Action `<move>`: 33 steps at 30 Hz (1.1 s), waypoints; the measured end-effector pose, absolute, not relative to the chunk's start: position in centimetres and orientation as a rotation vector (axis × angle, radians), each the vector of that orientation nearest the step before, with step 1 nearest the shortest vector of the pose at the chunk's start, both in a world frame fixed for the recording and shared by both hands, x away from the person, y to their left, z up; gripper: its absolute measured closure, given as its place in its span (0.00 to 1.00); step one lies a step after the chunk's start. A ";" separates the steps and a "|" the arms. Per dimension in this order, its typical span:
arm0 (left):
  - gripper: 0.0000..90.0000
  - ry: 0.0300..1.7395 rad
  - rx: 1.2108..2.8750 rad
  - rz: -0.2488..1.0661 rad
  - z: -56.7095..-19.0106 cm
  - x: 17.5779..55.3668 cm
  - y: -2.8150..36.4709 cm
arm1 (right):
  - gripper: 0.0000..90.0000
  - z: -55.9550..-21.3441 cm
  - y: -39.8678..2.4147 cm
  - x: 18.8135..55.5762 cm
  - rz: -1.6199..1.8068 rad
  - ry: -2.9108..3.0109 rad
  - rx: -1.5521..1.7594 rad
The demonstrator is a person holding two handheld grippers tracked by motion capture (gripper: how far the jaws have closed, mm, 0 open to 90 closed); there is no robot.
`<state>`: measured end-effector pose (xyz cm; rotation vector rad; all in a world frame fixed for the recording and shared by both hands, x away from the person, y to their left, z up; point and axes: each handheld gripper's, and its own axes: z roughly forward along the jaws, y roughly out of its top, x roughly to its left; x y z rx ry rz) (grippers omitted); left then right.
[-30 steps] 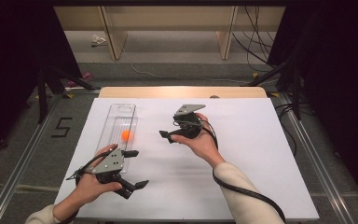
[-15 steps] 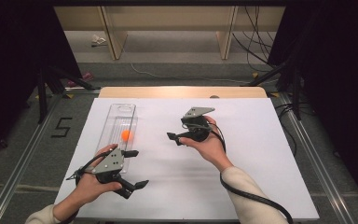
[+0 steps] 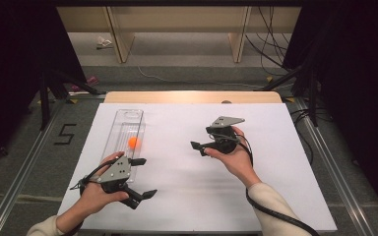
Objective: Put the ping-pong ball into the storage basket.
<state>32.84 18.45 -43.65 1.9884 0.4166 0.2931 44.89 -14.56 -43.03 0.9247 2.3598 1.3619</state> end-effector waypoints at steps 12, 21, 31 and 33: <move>0.00 0.415 1.989 0.295 -43.6 32.8 18.5 | 0.18 -42.7 -16.5 43.8 1.375 2.320 0.946; 0.00 0.415 1.988 0.296 -43.6 32.8 18.5 | 0.18 -42.9 -18.2 42.5 1.370 2.306 0.966; 0.00 0.414 1.987 0.297 -43.6 32.8 18.5 | 0.18 -42.6 -20.6 40.9 1.369 2.263 0.999; 0.00 0.414 1.987 0.297 -43.6 32.8 18.5 | 0.18 -42.6 -20.8 40.8 1.368 2.261 1.002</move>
